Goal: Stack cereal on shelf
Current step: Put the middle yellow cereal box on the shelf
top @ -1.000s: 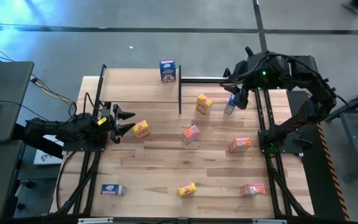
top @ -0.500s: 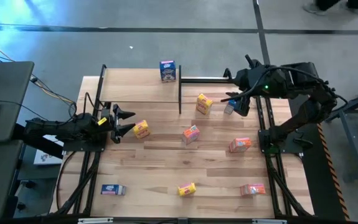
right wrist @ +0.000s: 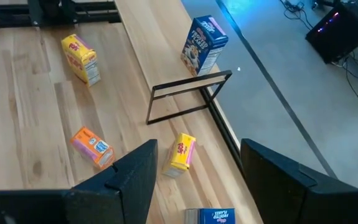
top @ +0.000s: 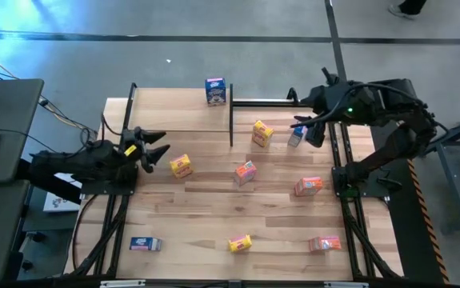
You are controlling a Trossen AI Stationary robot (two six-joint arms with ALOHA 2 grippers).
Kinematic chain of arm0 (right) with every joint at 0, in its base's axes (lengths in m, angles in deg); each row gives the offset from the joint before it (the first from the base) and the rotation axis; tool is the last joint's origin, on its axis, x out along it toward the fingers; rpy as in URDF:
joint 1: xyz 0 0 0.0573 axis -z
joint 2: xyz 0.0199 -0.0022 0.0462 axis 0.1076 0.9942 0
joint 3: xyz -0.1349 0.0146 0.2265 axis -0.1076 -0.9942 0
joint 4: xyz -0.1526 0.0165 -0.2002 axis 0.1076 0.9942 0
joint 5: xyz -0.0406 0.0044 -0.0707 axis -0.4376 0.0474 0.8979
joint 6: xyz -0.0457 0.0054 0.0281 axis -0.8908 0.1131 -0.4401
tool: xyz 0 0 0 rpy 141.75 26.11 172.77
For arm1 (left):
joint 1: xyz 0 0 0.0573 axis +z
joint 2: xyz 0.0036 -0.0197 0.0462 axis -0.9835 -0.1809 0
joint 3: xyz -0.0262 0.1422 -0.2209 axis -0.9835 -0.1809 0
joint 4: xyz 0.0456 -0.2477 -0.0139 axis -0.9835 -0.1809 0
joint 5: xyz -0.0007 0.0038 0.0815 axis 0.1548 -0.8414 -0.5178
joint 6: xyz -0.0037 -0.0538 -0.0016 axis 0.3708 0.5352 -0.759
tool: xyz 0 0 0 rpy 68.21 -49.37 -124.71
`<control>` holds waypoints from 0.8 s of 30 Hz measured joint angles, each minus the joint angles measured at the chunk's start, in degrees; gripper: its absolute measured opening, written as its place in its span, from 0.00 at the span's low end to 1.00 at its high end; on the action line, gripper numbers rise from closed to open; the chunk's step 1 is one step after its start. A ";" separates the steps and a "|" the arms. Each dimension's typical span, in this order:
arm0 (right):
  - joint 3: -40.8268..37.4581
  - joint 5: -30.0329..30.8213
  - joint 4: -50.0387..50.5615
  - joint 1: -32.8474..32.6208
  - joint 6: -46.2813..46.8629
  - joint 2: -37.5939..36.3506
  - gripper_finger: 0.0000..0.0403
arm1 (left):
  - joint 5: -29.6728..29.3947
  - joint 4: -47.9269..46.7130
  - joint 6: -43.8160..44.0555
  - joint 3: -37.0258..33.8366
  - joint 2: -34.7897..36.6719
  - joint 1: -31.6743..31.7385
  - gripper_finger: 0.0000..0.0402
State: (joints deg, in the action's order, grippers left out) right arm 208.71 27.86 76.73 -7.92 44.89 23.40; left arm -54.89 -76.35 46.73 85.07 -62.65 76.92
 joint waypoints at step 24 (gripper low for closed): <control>-12.84 3.86 -2.62 -2.33 5.99 -8.93 0.55 | 5.75 -33.32 10.65 28.87 -31.28 0.00 0.76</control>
State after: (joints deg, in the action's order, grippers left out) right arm 195.87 31.72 74.11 -10.25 50.89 14.47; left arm -49.14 -109.67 57.38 113.94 -93.93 76.92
